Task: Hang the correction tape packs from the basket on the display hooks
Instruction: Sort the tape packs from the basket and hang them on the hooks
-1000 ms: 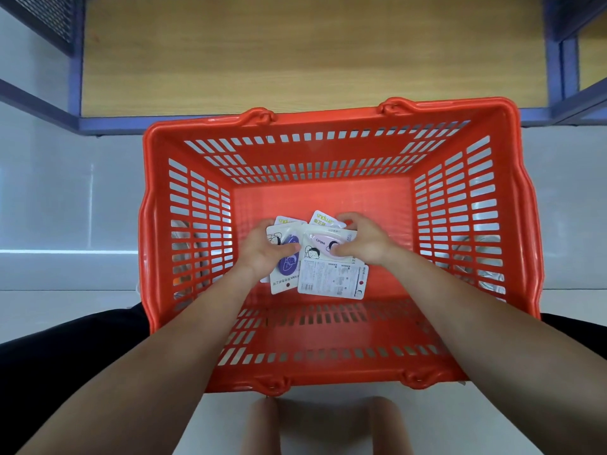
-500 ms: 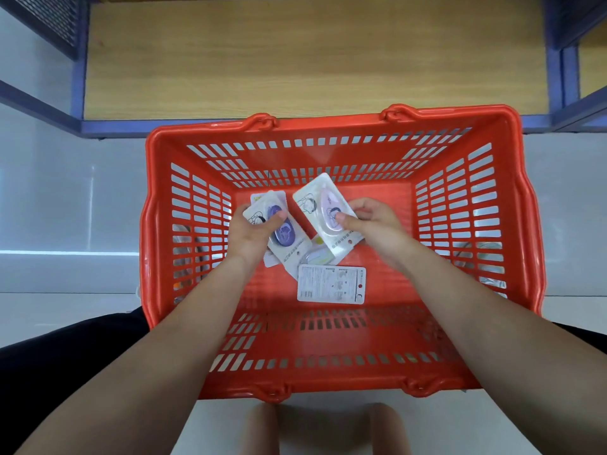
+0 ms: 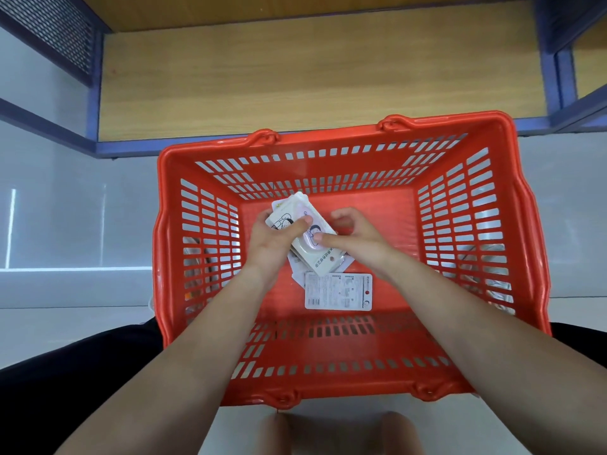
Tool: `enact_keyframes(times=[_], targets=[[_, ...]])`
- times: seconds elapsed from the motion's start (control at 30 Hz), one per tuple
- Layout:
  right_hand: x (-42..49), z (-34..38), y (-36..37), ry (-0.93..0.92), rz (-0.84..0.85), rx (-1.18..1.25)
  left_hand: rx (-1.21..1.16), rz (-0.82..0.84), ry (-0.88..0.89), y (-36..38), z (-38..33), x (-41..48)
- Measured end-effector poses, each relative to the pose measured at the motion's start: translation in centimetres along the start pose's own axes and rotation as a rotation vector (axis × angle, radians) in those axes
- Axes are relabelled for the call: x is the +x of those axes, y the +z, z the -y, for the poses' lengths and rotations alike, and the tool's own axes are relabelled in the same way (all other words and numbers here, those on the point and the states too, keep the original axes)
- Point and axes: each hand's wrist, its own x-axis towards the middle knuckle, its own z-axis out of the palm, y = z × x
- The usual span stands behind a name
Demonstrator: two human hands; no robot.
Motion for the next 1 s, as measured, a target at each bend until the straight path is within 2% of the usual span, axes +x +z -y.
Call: enact_keyframes(times=[0.07,0.17,0.33,0.57,0.77,0.93,1.0], targets=[[-0.5,0.2,-0.3,0.107,0.098,0.015,-0.038,0.017,-0.023,0.1,-0.3,-0.2],[-0.8,0.6,-0.6,0.129,0.167,0.064,-0.061,0.051,-0.027,0.3,-0.6,-0.4],[-0.5,0.8,-1.5,0.074,0.036,0.195,0.012,0.017,0.026,-0.1,-0.7,0.1],[-0.7,0.3,-1.9,0.005,-0.086,0.325,0.365,0.288,-0.071,-1.5,-0.5,-0.2],[-0.5,-0.4,-1.9,-0.005,-0.063,0.152,0.633,0.350,-0.062,-1.5,-0.8,0.1],[-0.5,0.0,-1.9,-0.033,0.015,0.030,0.668,0.499,-0.078,-1.2,-0.4,-0.4],[-0.3,-0.2,-1.9,-0.031,0.030,-0.019,0.646,0.487,-0.072,-1.3,0.4,-0.4]])
